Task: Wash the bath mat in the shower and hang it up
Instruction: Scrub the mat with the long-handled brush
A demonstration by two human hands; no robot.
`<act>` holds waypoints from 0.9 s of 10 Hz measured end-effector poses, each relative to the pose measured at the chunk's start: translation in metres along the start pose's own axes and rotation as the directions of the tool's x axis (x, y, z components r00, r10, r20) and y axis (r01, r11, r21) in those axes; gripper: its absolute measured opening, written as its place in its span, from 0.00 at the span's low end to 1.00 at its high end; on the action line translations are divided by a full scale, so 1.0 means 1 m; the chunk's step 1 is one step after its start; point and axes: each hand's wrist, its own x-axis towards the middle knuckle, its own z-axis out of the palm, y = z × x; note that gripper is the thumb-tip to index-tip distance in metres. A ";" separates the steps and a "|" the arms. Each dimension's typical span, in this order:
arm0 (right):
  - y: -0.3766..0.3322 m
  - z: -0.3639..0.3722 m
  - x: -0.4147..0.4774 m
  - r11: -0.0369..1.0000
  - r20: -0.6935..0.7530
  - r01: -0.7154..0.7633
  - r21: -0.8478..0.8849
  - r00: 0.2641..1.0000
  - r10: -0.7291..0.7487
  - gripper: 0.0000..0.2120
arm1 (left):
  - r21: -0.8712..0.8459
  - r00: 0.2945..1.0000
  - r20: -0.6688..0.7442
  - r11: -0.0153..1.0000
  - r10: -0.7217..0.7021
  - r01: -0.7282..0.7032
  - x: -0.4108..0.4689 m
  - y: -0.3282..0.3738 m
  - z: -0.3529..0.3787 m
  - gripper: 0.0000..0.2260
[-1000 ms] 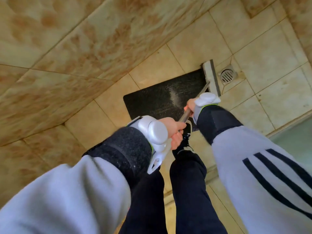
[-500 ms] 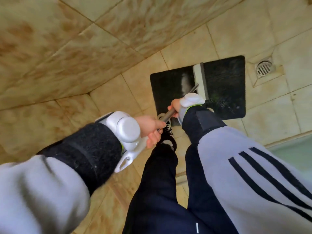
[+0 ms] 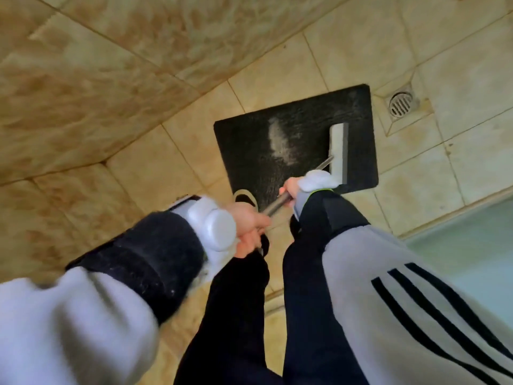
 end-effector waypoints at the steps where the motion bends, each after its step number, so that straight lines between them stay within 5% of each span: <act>1: -0.009 0.062 -0.032 0.983 0.033 -0.040 0.178 0.999 0.035 0.11 | -0.089 0.993 -0.118 0.995 0.023 -0.034 -0.025 -0.021 -0.028 0.18; 3: -0.005 0.036 -0.060 0.984 0.050 0.009 0.177 0.999 -0.018 0.15 | 0.001 0.990 -0.137 1.000 -0.019 0.020 -0.042 -0.015 0.005 0.17; 6: 0.011 -0.080 -0.023 0.960 -0.168 0.124 0.252 0.982 -0.083 0.20 | 0.104 0.999 -0.021 0.994 -0.027 0.029 0.029 0.032 0.086 0.19; 9: 0.026 -0.058 0.016 0.968 -0.201 0.020 0.251 0.979 0.032 0.16 | 0.003 0.998 0.049 0.999 -0.037 0.037 0.052 0.010 0.054 0.21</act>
